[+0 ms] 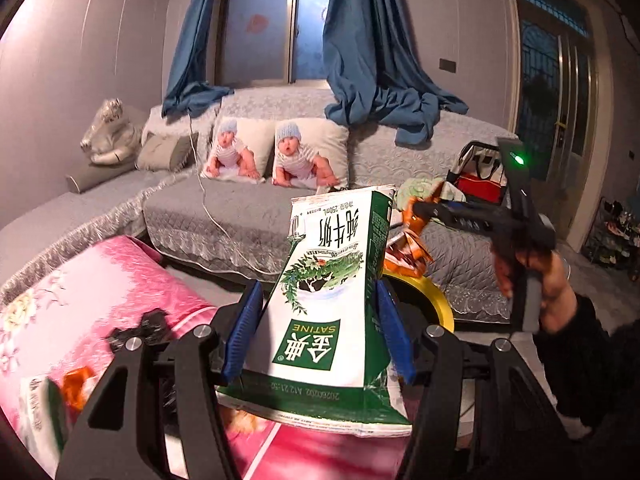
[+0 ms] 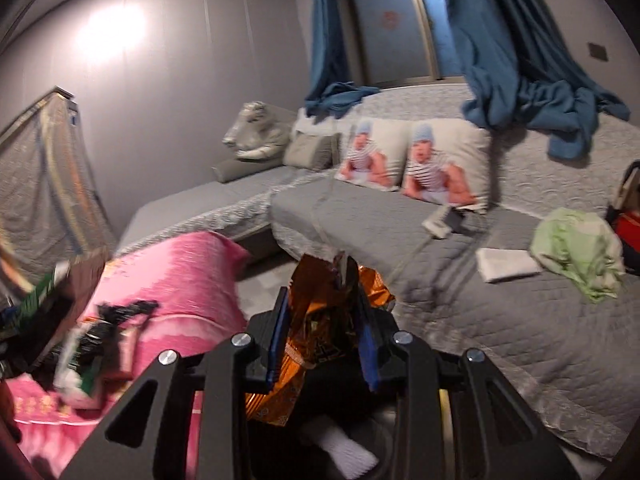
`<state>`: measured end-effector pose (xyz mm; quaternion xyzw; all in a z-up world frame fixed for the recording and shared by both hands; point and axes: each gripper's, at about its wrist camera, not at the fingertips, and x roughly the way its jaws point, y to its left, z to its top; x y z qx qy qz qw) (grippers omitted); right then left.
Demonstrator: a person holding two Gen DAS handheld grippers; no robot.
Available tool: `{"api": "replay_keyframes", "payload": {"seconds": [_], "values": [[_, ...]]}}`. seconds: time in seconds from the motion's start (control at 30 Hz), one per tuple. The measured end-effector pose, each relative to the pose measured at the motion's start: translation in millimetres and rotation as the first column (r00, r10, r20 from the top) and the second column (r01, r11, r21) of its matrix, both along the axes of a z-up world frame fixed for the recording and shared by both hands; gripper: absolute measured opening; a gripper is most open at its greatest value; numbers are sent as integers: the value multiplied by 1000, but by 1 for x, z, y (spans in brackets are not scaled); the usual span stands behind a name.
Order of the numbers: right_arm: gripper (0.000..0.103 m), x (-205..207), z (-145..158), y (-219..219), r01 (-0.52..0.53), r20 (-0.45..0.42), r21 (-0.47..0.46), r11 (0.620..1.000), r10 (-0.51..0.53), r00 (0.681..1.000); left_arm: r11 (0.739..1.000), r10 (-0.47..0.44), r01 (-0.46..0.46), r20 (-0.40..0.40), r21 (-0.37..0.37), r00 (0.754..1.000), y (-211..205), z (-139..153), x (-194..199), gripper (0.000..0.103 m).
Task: Collect trash
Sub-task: 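Carry carton and wrapper to the yellow bin and release both into it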
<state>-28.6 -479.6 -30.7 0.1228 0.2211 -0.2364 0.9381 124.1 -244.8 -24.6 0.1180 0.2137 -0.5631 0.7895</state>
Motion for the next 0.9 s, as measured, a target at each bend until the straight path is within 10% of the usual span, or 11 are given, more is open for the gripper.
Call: {"api": "replay_keyframes", "payload": {"seconds": [0.9], "values": [[39, -10, -94, -35, 44, -160, 163, 986, -17, 987, 987, 45, -11, -213, 160, 976, -164, -78, 19, 57]]}}
